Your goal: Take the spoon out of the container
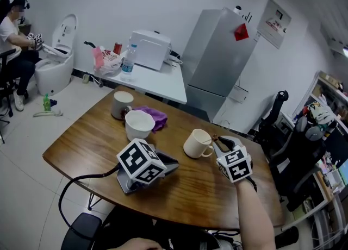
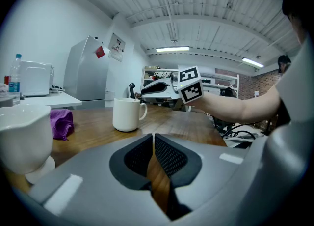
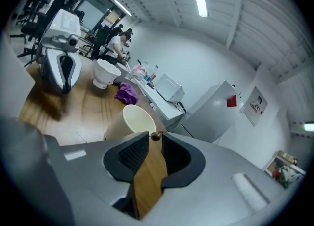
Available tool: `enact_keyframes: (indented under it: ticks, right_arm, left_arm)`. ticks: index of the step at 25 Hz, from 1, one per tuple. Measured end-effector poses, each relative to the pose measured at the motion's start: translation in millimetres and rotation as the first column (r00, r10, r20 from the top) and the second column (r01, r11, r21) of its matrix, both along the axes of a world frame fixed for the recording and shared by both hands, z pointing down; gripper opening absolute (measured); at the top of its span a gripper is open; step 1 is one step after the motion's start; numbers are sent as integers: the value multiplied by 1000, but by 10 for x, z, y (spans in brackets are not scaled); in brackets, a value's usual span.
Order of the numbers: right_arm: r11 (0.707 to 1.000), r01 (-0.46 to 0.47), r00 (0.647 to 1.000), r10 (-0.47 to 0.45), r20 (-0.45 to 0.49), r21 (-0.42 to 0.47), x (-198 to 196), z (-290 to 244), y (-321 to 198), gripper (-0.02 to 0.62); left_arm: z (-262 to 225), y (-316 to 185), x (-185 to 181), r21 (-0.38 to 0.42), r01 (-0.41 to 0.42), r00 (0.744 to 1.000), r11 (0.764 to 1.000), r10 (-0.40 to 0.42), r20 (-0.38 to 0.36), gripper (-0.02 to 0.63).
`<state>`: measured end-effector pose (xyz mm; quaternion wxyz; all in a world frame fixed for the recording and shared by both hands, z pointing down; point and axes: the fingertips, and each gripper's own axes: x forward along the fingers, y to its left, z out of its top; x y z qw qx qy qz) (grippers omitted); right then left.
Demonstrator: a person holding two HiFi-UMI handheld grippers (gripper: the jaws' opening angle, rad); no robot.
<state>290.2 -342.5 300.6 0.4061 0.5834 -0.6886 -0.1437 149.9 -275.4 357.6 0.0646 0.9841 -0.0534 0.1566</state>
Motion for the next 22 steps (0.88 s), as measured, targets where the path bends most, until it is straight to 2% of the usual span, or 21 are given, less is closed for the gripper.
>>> enact_keyframes:
  ticks: [9,22]
  right_arm:
    - [1000,-19,990,19,-138,2,23,85,-45,86]
    - [994,-7,949,40,-314,105,-1,-46,0,64]
  left_arm:
    - [4,-2,15,-2,0,1000,1000,0,-1,23]
    - [10,1,16,2,1,1000,1000,-1,0,23]
